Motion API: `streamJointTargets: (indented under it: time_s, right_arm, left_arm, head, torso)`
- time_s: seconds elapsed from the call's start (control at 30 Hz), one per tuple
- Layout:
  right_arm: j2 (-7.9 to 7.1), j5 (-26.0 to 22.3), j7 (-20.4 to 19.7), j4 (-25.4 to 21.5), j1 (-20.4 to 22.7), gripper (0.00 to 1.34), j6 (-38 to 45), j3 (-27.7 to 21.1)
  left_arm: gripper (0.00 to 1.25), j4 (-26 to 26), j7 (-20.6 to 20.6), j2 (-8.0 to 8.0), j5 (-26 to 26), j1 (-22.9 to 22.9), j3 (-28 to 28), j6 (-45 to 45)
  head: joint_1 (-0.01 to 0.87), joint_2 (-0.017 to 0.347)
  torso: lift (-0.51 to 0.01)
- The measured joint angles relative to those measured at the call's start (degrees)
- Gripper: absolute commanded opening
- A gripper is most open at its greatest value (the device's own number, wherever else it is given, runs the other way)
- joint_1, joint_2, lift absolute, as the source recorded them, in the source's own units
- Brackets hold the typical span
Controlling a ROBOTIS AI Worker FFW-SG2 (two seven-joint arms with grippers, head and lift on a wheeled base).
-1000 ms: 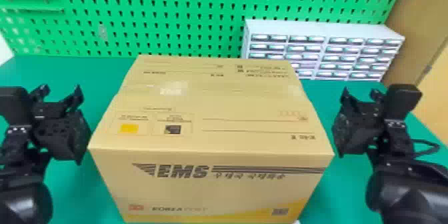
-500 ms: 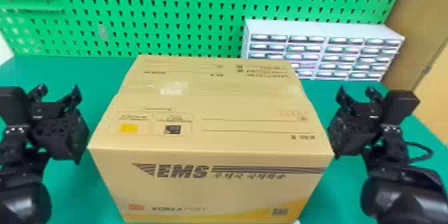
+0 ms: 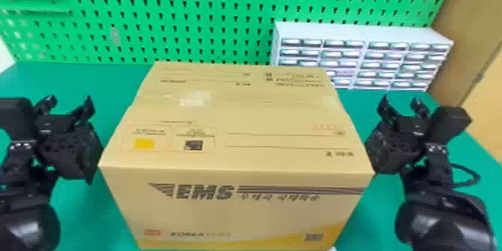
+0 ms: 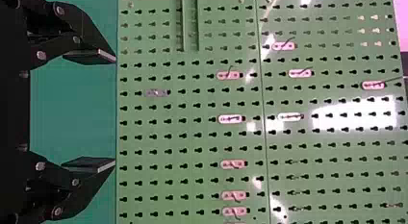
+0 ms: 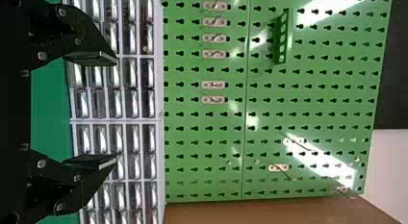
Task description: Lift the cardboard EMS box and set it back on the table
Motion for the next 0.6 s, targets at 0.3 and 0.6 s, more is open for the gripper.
streamJointTargets:
  time_s: [0.3,0.6]
  right_arm:
    - [0.0,-0.59,0.0,0.02,-0.57,0.72,2.79,0.45]
    - [-0.07,-0.32,-0.25,0.02,-0.77,0.72,3.22,1.33]
  left_arm:
    - [0.73,0.0,0.03,0.0,-0.42,-0.19,-0.24,0.0]
    - [0.73,0.1,0.02,0.0,-0.43,-0.56,-0.68,0.0]
  head:
    - [0.678,-0.015]
    - [0.678,-0.015]
  torso:
    - [-0.092]
    - [-0.092]
